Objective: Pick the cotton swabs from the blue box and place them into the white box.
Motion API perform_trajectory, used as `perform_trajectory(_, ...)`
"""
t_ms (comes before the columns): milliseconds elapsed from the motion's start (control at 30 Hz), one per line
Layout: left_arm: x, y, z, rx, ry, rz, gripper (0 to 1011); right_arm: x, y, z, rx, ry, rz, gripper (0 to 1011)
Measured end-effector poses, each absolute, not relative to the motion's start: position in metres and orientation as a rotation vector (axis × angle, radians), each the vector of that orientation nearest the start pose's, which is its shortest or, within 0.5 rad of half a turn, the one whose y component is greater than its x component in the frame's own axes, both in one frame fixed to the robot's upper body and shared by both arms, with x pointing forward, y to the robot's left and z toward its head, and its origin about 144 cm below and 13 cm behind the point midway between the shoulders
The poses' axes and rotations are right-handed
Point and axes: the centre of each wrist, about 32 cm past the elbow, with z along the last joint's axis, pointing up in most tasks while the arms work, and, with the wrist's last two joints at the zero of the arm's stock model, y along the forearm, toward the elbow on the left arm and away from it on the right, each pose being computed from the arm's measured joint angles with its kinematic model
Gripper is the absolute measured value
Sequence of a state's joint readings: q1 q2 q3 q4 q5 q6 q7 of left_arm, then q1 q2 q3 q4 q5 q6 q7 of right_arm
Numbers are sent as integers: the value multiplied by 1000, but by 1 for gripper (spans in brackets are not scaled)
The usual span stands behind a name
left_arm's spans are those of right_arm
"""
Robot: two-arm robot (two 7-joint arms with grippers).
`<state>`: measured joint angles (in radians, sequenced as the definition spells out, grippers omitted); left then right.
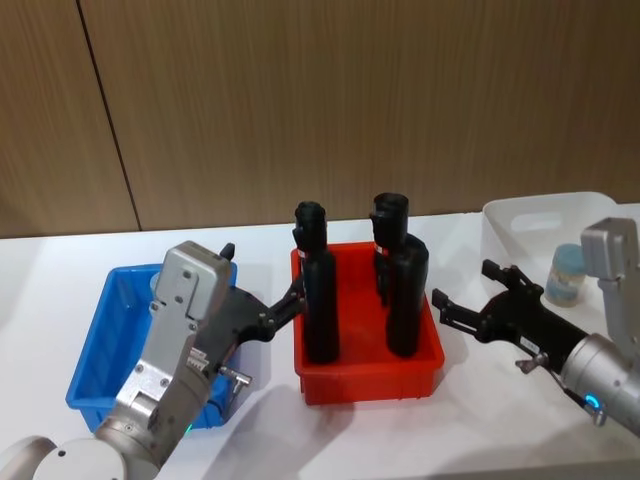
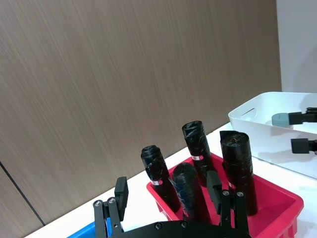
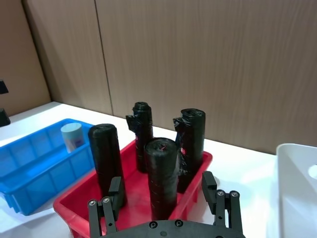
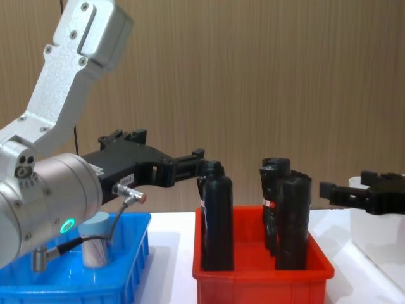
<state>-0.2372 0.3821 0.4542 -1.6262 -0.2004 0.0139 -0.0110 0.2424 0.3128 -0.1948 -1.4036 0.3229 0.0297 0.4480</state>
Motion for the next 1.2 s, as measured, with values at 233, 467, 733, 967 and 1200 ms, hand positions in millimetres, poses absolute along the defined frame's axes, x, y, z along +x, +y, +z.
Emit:
perform_trajectory(233, 492, 198, 1204, 61, -268, 1124, 1004, 542, -280, 1170, -6, 13, -936, 1002)
perform_trajectory(467, 492, 198, 1204, 61, -268, 1124, 1004, 558, -280, 1168, 1, 23, -895, 1002)
perform_trajectory(733, 492, 198, 1204, 61, -268, 1124, 1004, 575, -278, 1164, 2, 31, -864, 1002)
perform_trajectory(967, 492, 198, 1204, 61, -268, 1124, 1004, 586, -277, 1161, -5, 36, -850, 1002)
perform_trajectory(1200, 492, 198, 1204, 61, -268, 1124, 1004, 597, -274, 1158, -13, 40, -837, 1002)
